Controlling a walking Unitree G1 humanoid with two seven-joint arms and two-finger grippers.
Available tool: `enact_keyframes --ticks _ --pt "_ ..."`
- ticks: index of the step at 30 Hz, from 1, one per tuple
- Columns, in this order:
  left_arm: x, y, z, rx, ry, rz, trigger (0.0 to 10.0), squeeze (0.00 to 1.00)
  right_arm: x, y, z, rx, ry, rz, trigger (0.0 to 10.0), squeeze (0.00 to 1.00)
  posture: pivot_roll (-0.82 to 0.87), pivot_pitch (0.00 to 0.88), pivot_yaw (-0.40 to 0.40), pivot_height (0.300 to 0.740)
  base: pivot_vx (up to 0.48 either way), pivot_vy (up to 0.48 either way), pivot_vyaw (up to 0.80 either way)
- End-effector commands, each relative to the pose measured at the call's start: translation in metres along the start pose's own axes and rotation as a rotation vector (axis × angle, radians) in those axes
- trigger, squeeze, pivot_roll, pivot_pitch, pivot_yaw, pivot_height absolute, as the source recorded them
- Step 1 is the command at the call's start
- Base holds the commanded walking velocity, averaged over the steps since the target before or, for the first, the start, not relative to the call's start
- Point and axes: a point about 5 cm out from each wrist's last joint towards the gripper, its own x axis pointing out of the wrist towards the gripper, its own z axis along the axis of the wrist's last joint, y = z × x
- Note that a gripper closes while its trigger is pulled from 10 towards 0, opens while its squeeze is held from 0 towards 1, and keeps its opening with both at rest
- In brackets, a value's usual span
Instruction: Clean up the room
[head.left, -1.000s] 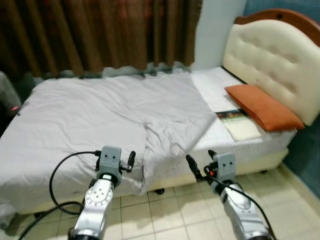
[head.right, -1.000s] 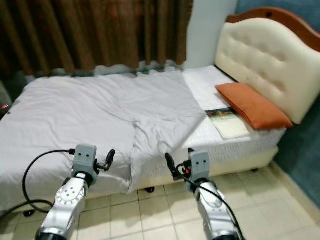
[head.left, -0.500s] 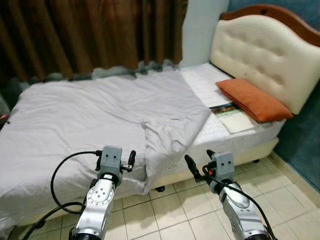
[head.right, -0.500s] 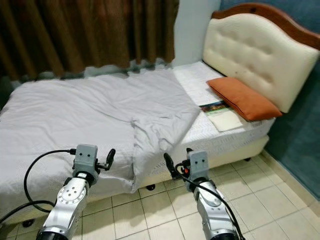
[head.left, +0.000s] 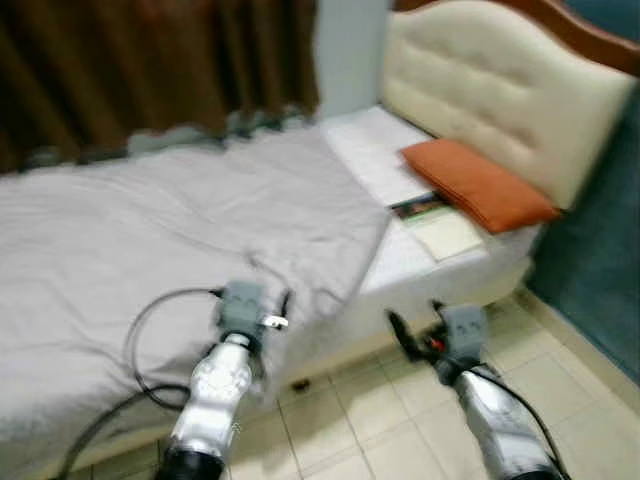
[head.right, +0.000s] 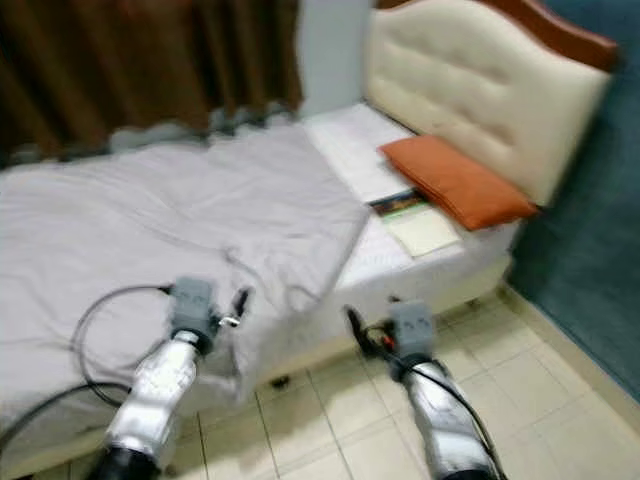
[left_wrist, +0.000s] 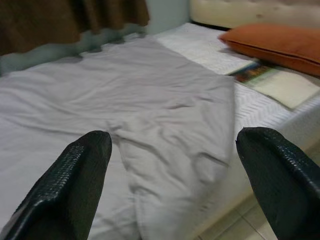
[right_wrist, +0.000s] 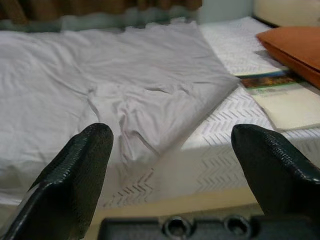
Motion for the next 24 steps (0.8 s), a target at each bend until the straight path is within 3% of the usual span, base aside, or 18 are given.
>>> enact_keyframes --ticks 1,3,7,24 --pt "-0.006 0.027 -0.008 -0.003 0.032 0.109 10.0 0.00 0.011 0.019 0.010 0.012 -0.040 0.066 10.0 0.00 0.02 0.000 0.010 0.740 0.480 0.000 0.00" --pt "-0.007 0.031 -0.011 -0.072 0.044 0.141 10.0 0.00 0.011 0.019 0.010 0.003 -0.040 0.066 10.0 0.00 0.02 0.000 0.007 0.740 0.480 0.000 0.00" --pt "-0.011 0.036 -0.016 -0.134 0.052 0.181 10.0 0.00 0.010 0.019 0.008 -0.001 -0.026 0.081 10.0 0.00 0.02 0.000 -0.001 0.740 0.480 0.000 0.00" --pt "-0.012 0.034 -0.021 -0.100 0.081 0.186 10.0 0.00 0.009 0.020 0.005 -0.022 -0.001 0.110 10.0 0.00 0.03 0.000 -0.019 0.740 0.480 0.000 0.00"
